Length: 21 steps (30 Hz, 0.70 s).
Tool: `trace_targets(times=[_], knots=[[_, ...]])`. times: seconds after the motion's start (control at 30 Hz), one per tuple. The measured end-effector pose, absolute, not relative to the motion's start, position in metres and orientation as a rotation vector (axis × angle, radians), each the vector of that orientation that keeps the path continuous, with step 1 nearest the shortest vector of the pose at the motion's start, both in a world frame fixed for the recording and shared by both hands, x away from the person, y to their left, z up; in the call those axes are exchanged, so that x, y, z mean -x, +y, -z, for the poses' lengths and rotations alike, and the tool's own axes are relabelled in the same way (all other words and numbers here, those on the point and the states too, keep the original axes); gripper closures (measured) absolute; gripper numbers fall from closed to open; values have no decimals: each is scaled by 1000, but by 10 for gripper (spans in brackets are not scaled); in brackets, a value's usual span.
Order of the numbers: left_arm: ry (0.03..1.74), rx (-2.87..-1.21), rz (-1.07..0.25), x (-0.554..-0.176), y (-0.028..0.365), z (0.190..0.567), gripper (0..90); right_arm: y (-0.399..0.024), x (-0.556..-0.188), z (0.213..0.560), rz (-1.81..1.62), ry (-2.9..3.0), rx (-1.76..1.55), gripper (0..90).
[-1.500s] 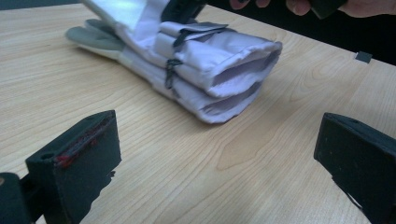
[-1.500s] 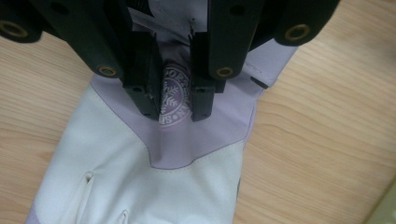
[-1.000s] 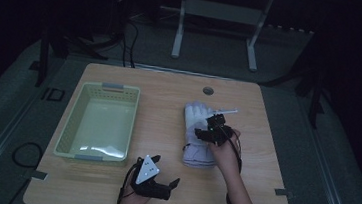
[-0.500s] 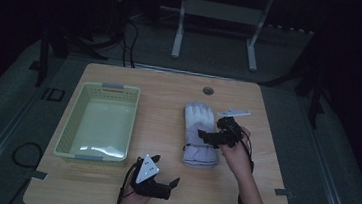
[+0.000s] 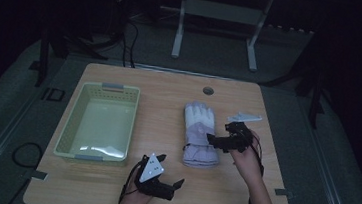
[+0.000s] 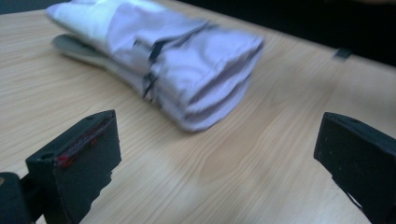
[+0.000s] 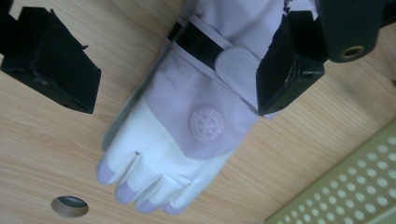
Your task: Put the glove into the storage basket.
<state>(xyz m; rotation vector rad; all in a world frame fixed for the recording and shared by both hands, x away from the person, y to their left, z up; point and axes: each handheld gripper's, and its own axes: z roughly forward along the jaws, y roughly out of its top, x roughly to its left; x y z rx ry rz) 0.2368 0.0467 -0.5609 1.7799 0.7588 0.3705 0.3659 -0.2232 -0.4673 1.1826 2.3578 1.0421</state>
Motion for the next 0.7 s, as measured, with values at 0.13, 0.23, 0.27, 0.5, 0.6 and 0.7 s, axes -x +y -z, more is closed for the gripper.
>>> trace_targets(times=[0.13, 0.23, 0.27, 0.5, 0.6, 0.7], knots=[[774, -1776, -343, -248, 45, 546, 8, -232, -365, 469, -1012, 2346, -1165, 133], [790, -1808, -325, -257, 43, 539, 7, -236, -364, 470, -1035, 2327, -1138, 135], [795, -1815, -335, -266, 42, 534, 8, -240, -363, 471, -1038, 2303, -1094, 137], [864, -1820, -366, -290, 40, 517, 8, -250, -362, 478, -1010, 2259, -996, 138], [916, -1821, -291, -301, 38, 515, 8, -253, -365, 479, -1013, 2289, -1072, 154], [929, -1841, -320, -308, 35, 514, 8, -255, -369, 481, -1018, 2297, -1126, 133]])
